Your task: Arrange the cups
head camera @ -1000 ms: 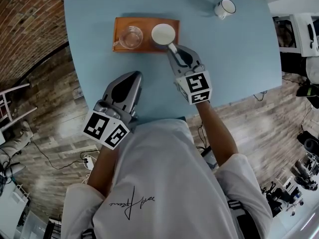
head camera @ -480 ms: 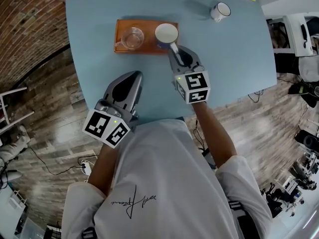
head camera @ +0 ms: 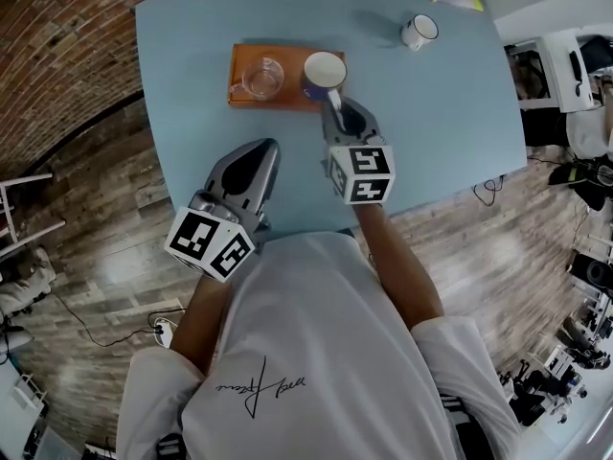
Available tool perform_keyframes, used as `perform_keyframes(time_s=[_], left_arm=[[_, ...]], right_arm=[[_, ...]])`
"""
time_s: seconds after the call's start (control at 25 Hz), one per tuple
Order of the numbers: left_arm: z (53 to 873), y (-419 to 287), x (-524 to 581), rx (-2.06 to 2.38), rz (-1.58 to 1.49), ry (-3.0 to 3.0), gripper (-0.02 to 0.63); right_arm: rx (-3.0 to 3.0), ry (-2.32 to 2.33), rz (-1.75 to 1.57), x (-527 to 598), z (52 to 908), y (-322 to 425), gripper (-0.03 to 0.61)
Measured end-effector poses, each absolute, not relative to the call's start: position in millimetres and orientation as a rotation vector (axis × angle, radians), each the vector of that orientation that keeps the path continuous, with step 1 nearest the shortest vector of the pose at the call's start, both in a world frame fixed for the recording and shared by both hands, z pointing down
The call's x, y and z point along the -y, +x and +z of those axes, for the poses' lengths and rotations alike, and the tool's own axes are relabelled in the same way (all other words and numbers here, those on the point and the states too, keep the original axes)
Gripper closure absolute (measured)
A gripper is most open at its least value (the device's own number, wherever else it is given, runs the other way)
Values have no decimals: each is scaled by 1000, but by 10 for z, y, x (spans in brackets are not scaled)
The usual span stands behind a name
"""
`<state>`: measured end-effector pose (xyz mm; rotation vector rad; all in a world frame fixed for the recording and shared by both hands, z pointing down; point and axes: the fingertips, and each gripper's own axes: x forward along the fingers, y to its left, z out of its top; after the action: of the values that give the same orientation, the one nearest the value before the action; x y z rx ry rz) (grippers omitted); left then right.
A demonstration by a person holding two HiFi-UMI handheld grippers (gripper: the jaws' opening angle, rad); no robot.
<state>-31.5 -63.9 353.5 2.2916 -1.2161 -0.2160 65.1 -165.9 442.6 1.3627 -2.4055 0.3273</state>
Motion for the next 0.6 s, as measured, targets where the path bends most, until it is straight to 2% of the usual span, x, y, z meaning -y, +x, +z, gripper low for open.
perform_keyframes(time_s=[0.6], left_arm=[[3484, -387, 535, 1202, -229, 2292, 604]], right_arm=[[2280, 1636, 307, 1570, 4474, 672, 517]])
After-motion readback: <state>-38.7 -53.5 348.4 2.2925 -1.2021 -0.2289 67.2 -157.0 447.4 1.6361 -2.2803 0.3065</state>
